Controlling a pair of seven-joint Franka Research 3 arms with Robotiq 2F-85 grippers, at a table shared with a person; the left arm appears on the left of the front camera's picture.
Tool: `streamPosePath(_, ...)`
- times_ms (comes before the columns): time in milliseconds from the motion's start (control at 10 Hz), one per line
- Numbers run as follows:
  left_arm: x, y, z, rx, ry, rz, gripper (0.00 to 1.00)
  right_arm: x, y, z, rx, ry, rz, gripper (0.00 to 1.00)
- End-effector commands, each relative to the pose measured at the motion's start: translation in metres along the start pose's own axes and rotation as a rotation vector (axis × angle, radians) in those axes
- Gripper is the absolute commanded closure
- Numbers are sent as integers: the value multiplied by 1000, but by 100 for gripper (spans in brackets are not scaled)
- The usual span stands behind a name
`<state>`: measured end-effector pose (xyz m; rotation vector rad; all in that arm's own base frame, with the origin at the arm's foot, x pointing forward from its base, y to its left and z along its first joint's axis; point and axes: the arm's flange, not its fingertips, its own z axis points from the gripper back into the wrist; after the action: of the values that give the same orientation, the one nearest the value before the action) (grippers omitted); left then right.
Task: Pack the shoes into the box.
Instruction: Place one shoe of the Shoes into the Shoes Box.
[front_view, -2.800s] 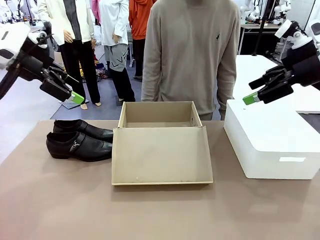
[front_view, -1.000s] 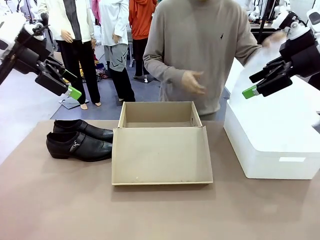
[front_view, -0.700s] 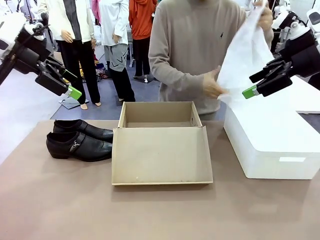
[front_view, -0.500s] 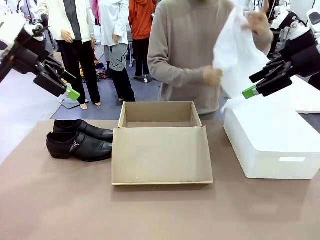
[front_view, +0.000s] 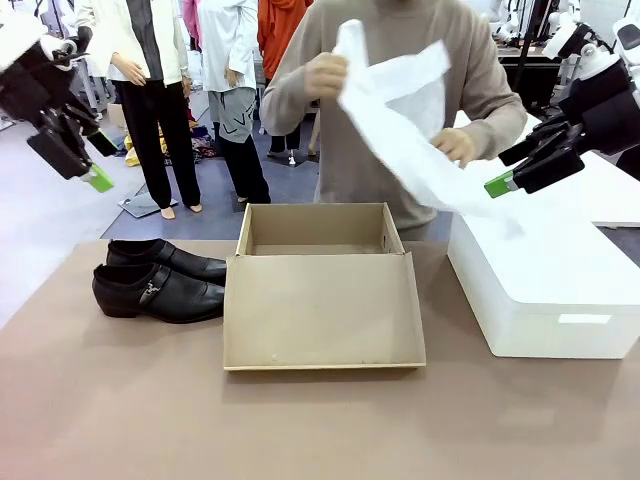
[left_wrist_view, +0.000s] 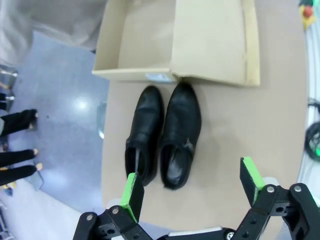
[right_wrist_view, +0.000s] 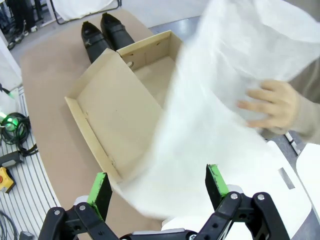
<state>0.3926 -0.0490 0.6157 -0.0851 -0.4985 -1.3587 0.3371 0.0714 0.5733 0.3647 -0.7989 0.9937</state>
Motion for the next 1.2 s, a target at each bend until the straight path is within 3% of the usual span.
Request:
streamPosePath(0, -2, 33, 4, -26, 98, -111, 0, 1, 0, 0, 8, -11, 0, 0)
streamPosePath(200, -10, 62, 1, -51, 140, -185, 0, 1, 0, 0, 8, -11, 0, 0)
streamPosePath(600, -28, 102, -24, -109, 200, -144, 0, 1, 0, 0, 8, -11, 0, 0)
streamPosePath(1100, -31, 96, -27, -92, 180, -143, 0, 1, 0, 0, 8, -11, 0, 0)
